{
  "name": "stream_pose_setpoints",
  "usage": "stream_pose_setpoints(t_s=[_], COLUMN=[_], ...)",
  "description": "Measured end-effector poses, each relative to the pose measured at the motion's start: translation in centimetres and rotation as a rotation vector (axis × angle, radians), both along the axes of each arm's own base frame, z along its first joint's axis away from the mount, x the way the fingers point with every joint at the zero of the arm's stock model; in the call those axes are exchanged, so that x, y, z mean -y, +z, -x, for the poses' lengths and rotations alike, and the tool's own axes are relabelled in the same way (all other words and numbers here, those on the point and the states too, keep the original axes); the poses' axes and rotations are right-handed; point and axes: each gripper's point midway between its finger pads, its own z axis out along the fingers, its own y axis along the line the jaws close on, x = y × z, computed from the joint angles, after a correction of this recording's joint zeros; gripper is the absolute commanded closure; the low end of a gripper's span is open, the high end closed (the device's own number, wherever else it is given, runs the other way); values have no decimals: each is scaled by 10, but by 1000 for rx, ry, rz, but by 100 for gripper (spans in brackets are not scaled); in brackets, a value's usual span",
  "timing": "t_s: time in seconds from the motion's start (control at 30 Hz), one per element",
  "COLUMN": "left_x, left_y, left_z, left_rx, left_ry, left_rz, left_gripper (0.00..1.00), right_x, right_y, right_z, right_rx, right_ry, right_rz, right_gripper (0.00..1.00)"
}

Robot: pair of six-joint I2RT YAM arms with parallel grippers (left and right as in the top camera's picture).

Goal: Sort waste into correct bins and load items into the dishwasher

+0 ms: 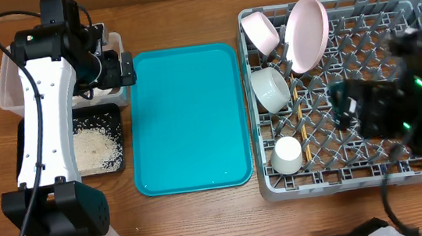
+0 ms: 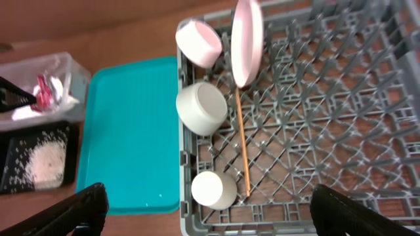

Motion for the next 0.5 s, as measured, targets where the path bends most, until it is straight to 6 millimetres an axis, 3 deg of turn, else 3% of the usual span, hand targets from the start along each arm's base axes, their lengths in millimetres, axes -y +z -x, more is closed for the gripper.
stream_pose_setpoints(t_s=[0.23, 0.4, 0.5], left_x=[0, 0, 0], left_y=[0, 0, 0], left_z=[0, 0, 0], left_rx=[0, 0, 1], left_ry=[0, 0, 0], left_rz=[0, 0, -1], left_gripper=[0, 0, 0], right_x=[33, 48, 46], right_y=[19, 19, 6], right_z=[25, 4, -15], right_rx=[160, 318, 419], right_ry=[-98, -179, -130], right_rz=[-9, -23, -7], right_gripper=[0, 0, 0])
